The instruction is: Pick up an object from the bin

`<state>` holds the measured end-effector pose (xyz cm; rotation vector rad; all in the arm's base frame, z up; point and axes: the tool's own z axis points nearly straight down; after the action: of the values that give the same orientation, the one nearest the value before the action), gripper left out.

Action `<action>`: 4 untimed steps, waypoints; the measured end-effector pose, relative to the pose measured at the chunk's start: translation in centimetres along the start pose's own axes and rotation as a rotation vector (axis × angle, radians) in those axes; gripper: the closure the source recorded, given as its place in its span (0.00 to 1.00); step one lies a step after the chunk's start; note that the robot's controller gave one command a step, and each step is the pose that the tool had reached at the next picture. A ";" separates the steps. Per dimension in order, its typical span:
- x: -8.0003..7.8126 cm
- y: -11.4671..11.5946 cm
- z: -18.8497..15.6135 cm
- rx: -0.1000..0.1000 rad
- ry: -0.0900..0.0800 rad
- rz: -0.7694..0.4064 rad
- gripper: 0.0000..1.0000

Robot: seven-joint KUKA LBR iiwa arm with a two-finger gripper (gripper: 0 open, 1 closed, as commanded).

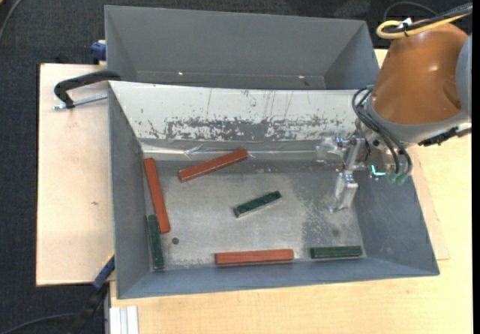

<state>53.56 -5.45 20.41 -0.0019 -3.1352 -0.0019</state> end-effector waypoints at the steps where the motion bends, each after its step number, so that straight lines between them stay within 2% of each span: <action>1: -0.2 10.7 13.7 -0.002 -0.001 -0.233 0.00; 2: -0.1 10.2 10.2 0.000 -0.015 -0.187 0.00; 3: 1.3 10.0 10.4 0.000 -0.006 -0.116 0.00; 4: -1.7 9.4 13.4 0.001 -0.012 -0.180 0.00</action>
Offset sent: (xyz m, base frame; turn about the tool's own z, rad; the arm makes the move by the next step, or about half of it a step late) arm 0.0028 0.1032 -0.1341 -0.2279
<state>55.20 3.93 6.96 0.2815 -3.1350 -0.0010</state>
